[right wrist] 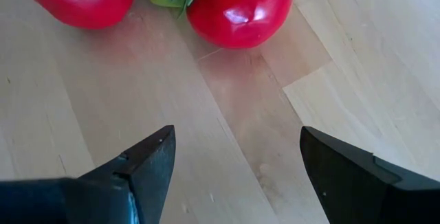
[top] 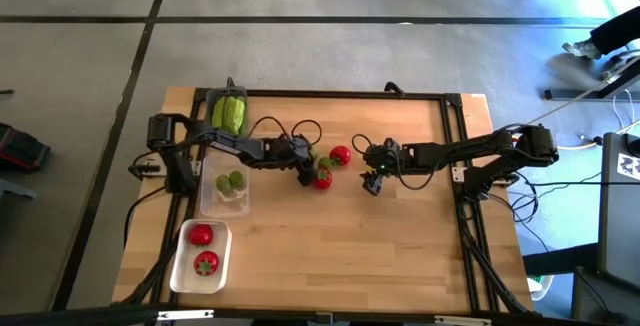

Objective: Sort produce into baskets
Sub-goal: Put the lime into the transparent bin

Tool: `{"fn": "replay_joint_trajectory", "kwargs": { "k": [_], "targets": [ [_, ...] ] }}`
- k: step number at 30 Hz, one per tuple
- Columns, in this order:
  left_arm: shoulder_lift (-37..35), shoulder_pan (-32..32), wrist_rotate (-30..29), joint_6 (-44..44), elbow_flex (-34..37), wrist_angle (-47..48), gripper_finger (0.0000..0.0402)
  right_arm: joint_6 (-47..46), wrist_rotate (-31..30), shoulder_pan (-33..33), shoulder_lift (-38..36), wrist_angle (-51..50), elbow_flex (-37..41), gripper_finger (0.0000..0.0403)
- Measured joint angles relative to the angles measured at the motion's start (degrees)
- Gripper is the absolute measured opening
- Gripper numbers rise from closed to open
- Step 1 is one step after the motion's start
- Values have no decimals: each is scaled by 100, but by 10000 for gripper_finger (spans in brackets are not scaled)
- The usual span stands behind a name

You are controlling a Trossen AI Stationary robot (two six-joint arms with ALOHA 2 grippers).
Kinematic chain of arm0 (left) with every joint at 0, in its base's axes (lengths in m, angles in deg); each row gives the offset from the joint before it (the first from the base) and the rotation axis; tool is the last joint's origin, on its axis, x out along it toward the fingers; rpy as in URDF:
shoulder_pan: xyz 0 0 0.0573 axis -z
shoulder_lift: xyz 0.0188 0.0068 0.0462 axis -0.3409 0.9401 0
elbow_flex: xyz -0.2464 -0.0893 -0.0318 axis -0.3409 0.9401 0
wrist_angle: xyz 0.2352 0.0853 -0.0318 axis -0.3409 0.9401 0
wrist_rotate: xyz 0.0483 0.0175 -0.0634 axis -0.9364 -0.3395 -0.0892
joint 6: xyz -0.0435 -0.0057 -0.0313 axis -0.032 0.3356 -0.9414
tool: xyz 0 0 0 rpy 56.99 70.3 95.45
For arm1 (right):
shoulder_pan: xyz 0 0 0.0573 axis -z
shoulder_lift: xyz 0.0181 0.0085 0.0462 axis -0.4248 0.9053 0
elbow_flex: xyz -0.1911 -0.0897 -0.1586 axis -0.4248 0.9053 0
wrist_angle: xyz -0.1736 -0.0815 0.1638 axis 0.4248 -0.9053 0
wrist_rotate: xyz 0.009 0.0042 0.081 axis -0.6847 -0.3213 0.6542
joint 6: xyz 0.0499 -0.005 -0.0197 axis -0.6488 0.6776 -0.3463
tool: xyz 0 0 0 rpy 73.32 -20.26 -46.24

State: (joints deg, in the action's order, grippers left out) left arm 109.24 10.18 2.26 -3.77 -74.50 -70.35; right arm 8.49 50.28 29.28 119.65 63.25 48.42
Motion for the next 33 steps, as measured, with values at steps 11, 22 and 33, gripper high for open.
{"fn": "replay_joint_trajectory", "kwargs": {
  "k": [11, 22, 33],
  "targets": [
    [-1313, 408, 13, 16, 0, 1292, 161, 0, 0, 0, 0, -9, 0, 292],
    [-2936, 1033, 32, -764, 0, 3732, 162, 0, 0, 0, 2, 0, 0, 292],
    [-3891, 1793, 1000, -2067, 0, 5643, 163, -2, 2, 0, 2, 0, 0, 292]
  ]
}}
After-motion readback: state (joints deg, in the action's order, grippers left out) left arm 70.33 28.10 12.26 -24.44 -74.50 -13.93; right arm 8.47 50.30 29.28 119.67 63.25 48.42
